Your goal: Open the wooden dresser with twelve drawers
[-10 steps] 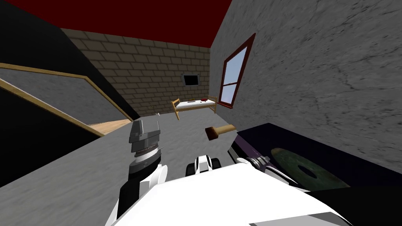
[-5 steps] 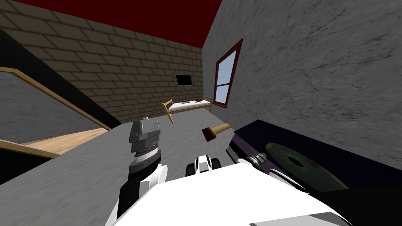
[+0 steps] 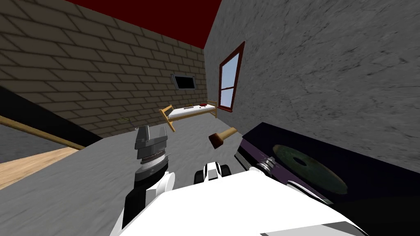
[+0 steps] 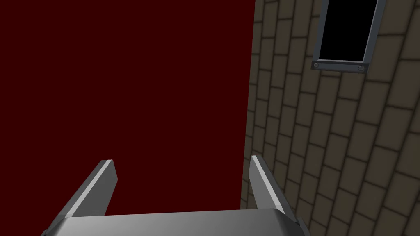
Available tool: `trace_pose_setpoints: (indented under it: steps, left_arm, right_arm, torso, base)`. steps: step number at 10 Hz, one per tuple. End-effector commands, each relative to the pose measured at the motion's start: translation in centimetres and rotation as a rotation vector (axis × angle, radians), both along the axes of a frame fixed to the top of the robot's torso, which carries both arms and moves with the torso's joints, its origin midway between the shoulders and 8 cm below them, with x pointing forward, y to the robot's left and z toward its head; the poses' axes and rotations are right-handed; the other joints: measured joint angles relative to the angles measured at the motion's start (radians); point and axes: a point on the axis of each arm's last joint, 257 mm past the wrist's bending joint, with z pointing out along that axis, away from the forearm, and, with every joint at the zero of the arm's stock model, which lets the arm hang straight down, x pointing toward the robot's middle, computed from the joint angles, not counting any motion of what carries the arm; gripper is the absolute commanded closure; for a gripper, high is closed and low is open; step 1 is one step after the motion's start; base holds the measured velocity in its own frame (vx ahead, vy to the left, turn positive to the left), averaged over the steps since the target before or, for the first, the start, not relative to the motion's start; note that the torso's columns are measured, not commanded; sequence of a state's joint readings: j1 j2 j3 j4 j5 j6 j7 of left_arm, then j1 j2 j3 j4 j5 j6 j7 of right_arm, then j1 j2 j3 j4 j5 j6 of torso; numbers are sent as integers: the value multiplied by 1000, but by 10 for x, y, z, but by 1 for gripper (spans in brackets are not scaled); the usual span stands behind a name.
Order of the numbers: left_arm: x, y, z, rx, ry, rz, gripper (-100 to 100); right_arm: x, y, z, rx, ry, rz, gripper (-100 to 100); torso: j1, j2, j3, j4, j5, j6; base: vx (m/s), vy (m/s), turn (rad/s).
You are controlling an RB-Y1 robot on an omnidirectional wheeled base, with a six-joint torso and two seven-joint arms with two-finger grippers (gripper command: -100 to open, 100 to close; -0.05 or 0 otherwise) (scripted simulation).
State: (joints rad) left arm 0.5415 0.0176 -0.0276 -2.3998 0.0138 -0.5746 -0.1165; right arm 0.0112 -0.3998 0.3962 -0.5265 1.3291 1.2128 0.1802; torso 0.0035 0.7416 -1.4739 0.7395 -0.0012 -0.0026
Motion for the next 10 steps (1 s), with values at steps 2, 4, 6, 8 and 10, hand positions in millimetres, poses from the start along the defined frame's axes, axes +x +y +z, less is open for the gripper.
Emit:
trace_pose_setpoints:
  steps: [2, 4, 6, 8, 10]
  left_arm:
    - [0, 0, 0, 0, 0, 0, 0]
    - [0, 0, 0, 0, 0, 0, 0]
    - [0, 0, 0, 0, 0, 0, 0]
    - [0, 0, 0, 0, 0, 0, 0]
    - [0, 0, 0, 0, 0, 0, 0]
  right_arm:
    - [16, 10, 1, -4, 2, 79, 100]
    - [24, 14, 1, -4, 5, 131, 100]
    - [22, 19, -6, 15, 17, 137, 100]
    - [31, 15, 0, 10, 6, 148, 100]
    - [40, 11, 8, -1, -7, 156, 100]
  torso:
    - [5, 0, -2, 0, 8, 5]
    - [12, 3, -2, 3, 16, 7]
    - [11, 6, -1, 5, 17, 3]
    - [12, 6, 1, 4, 13, 2]
    - [13, 4, -1, 5, 16, 3]
  base:
    - [64, 72, -144]
    - [97, 79, -298]
    - [29, 26, -41]
    - [-61, 113, -23]
    - [-100, 151, -18]
